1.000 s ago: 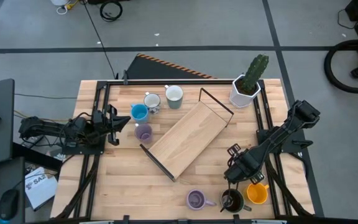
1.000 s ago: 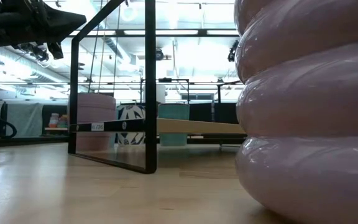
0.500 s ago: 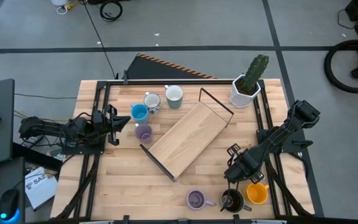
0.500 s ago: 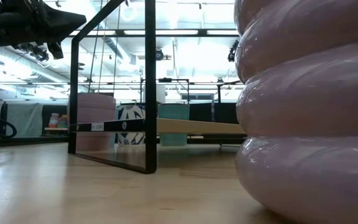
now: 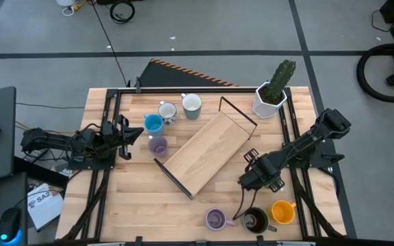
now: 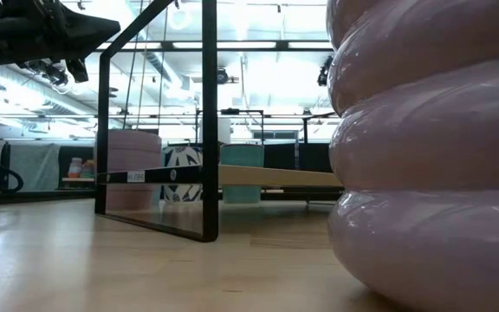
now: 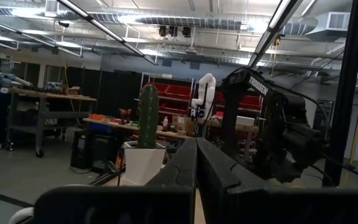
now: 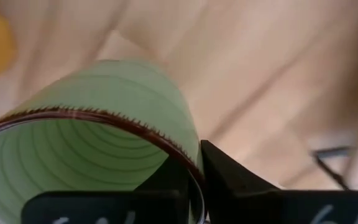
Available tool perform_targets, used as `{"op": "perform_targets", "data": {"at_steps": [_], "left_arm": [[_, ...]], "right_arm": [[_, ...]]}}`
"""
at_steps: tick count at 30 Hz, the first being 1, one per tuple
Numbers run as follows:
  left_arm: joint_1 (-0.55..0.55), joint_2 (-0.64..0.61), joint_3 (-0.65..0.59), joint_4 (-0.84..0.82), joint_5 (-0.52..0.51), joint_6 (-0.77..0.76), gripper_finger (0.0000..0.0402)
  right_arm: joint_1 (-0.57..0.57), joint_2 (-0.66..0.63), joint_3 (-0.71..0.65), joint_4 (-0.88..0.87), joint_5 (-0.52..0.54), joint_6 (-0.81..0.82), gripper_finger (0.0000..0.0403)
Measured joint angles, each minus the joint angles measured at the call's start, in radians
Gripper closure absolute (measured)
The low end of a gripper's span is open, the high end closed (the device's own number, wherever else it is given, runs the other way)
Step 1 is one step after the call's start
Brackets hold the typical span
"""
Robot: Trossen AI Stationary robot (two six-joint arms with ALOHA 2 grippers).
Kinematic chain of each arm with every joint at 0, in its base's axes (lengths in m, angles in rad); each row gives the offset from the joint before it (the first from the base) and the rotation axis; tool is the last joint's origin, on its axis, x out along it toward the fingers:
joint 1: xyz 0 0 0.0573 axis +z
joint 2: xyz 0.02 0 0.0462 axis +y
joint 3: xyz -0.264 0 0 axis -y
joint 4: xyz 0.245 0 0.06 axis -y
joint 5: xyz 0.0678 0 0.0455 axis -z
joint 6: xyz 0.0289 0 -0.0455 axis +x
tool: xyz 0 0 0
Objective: Place coffee mugs
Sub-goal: Put the green cup on the shelf
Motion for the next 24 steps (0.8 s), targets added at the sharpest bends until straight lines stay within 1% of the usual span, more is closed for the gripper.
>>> {"op": "perform_targets", "data": {"at_steps": [7,12,17,24], "left_arm": [[0.000,0.000,0.000,0.000,0.000,0.001,0.0392],[0.000,0.000,0.000,0.000,0.000,0.001,0.0392],[0.000,0.000,0.000,0.000,0.000,0.002,0.0392],[0.000,0.000,0.000,0.000,0.000,0.002,0.0392]], "right_arm": [[-0.120,0.000,0.097,-0.063,0.058,-0.089,0.0379],[-0.206,0.000,0.184,-0.115,0.136,-0.177,0.0375],[-0.304,-0.001,0.257,-0.114,0.214,-0.303,0.0375],[-0.431,-0.001,0.267,-0.050,0.233,-0.514,0.0373]]}}
